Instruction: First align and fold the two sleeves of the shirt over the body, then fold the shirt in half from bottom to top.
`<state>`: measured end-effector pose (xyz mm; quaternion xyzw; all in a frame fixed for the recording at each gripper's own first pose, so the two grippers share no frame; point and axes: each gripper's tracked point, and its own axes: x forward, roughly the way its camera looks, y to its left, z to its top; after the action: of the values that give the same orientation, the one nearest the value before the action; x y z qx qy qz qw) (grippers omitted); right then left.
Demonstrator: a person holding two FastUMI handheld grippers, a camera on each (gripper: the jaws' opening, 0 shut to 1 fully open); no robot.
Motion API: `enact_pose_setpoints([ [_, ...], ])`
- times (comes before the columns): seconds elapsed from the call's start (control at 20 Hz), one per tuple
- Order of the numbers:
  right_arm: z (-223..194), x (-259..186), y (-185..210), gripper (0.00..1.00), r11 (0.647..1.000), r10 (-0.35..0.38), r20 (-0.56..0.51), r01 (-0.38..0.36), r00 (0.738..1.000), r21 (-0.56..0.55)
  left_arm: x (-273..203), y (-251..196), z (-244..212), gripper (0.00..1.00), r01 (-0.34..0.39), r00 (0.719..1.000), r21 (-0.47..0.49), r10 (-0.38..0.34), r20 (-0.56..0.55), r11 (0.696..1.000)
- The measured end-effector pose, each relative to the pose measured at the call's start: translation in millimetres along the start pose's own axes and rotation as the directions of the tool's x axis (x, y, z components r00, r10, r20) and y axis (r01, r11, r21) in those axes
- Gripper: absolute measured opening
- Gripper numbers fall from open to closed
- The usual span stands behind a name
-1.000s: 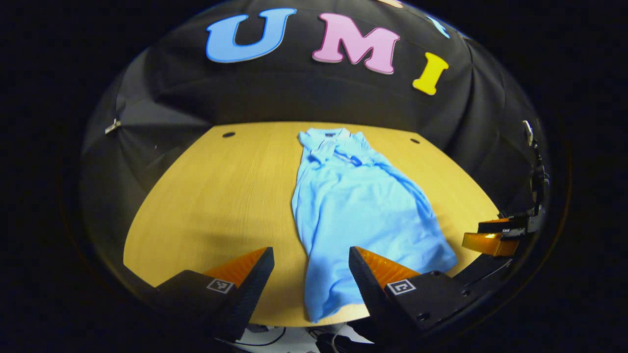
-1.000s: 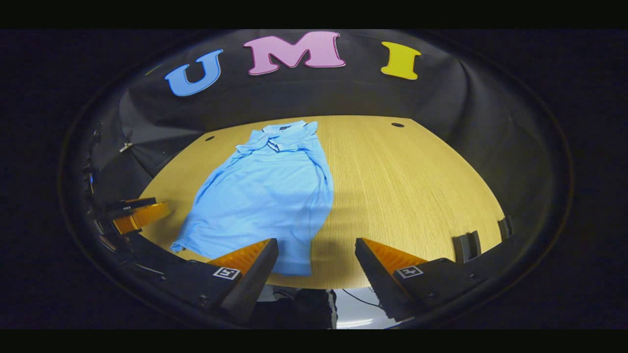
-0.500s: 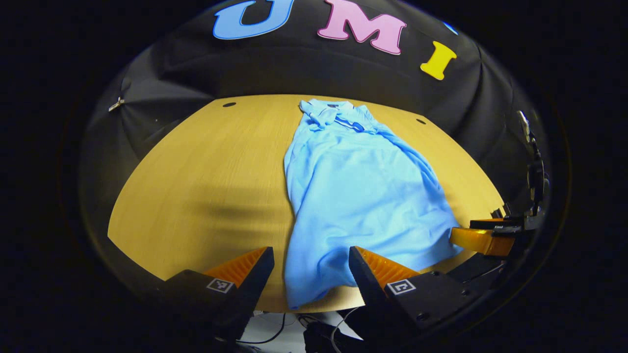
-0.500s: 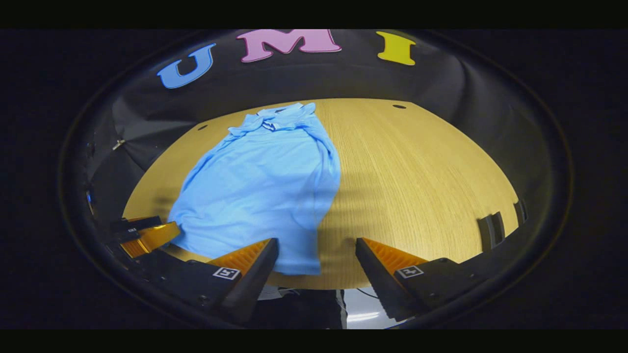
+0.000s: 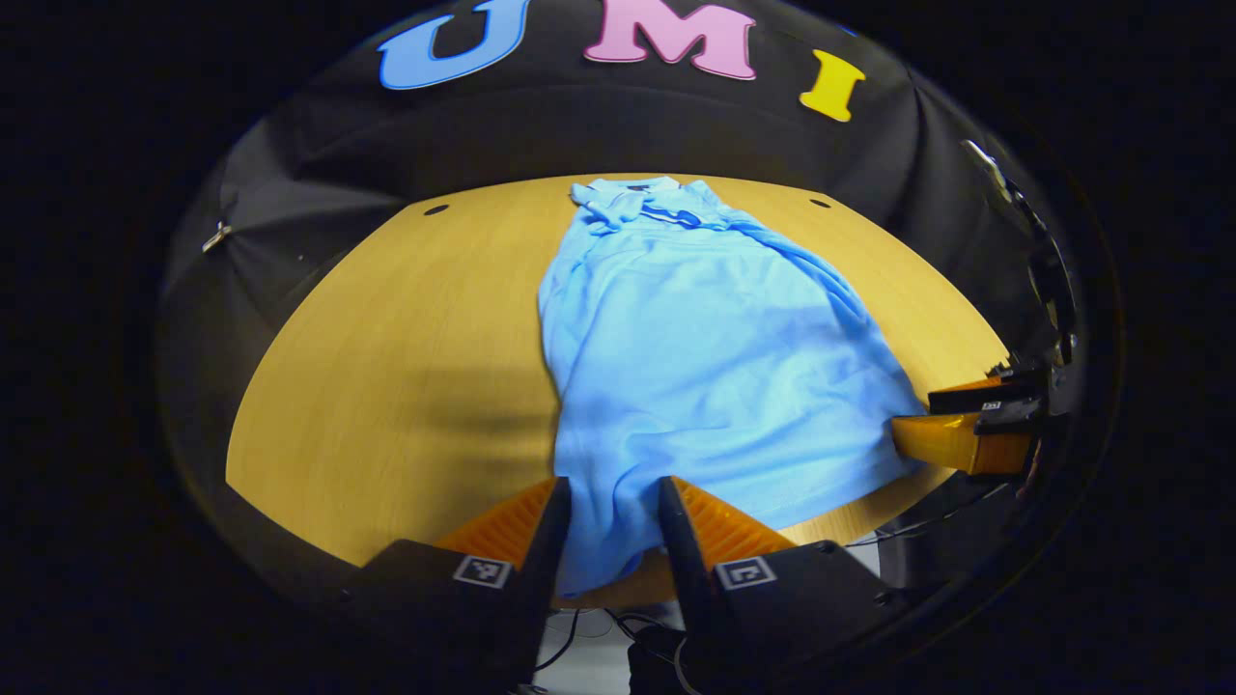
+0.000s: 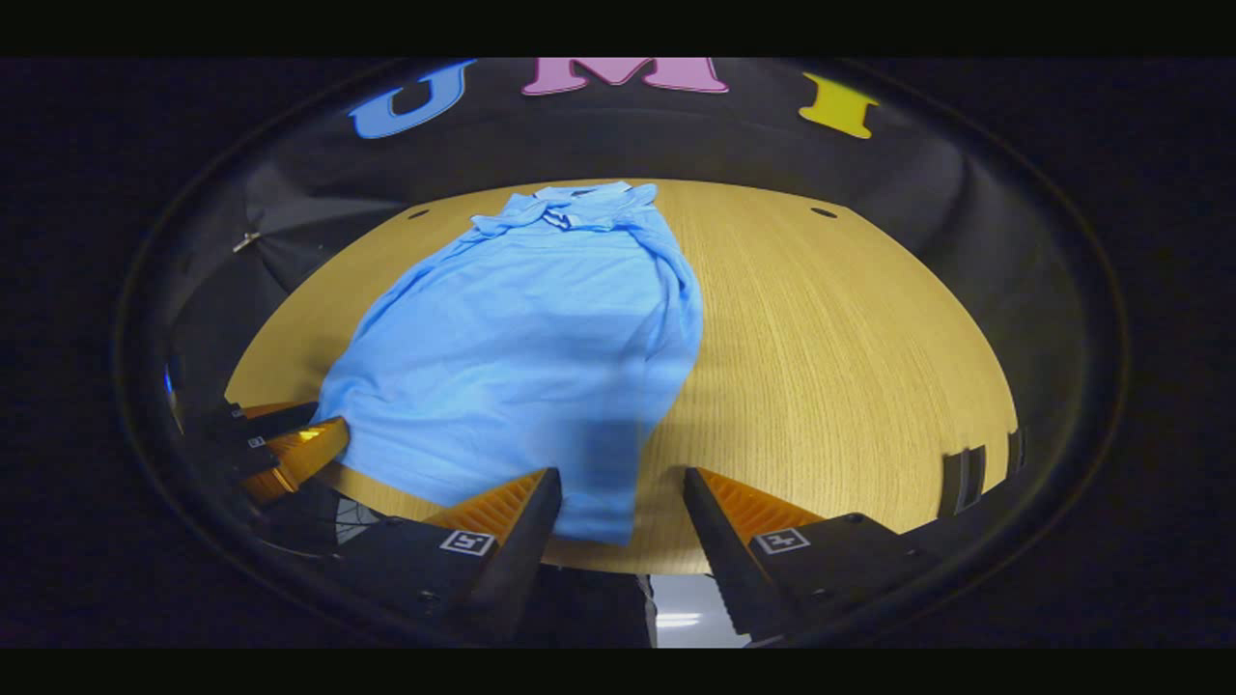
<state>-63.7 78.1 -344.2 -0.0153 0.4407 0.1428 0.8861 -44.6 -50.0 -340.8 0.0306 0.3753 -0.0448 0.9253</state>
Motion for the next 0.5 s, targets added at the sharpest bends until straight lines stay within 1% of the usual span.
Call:
enact_pose_setpoints([
  [0.05, -0.3, 1.5, 3.5, 0.81, 0.999, 0.023, -0.016, -0.023, 1.0, -0.025, 1.2, -2.9, 1.1, 0.51, 0.009, 1.0, 0.014, -0.009, 0.002, 1.0],
  [0.1, -0.3, 0.1, 5.9, 0.59, 0.999, 0.038, -0.025, -0.038, 0.999, -0.027, 1.2, -6.4, 1.7, 0.42, 0.018, 1.0, 0.021, -0.018, 0.001, 1.0],
  [0.15, -0.9, 0.8, 6.9, 0.48, 0.998, 0.051, -0.034, -0.052, 0.998, -0.027, 0.7, -8.6, 1.4, 0.32, 0.019, 1.0, 0.023, -0.019, 0.0, 1.0],
  [0.2, 0.5, -0.8, 3.1, 0.29, 0.998, 0.051, -0.037, -0.052, 0.998, -0.028, 0.7, -9.0, 2.1, 0.17, 0.015, 1.0, 0.025, -0.015, -0.012, 1.0],
  [0.25, 1.4, -0.9, 3.1, 0.24, 0.998, 0.057, -0.043, -0.058, 0.997, -0.013, 1.4, -10.6, 1.8, 0.15, 0.017, 0.999, 0.032, -0.016, -0.029, 0.999],
  [0.3, 0.1, 0.7, 4.9, 0.18, 0.997, 0.079, -0.049, -0.079, 0.996, 0.002, 1.1, -11.0, 3.1, 0.12, 0.023, 0.999, 0.027, -0.021, -0.04, 0.999],
  [0.4, -0.8, 1.0, 6.5, 0.07, 0.993, 0.116, -0.071, -0.115, 0.991, 0.018, 0.6, -10.1, 5.9, 0.07, 0.033, 0.997, -0.009, -0.034, -0.063, 0.999],
  [0.5, -0.2, -1.1, 5.1, 0.07, 0.989, 0.146, -0.083, -0.143, 0.986, 0.039, 0.0, -9.6, 6.4, 0.07, 0.045, 0.996, -0.033, -0.048, -0.077, 0.998],
])
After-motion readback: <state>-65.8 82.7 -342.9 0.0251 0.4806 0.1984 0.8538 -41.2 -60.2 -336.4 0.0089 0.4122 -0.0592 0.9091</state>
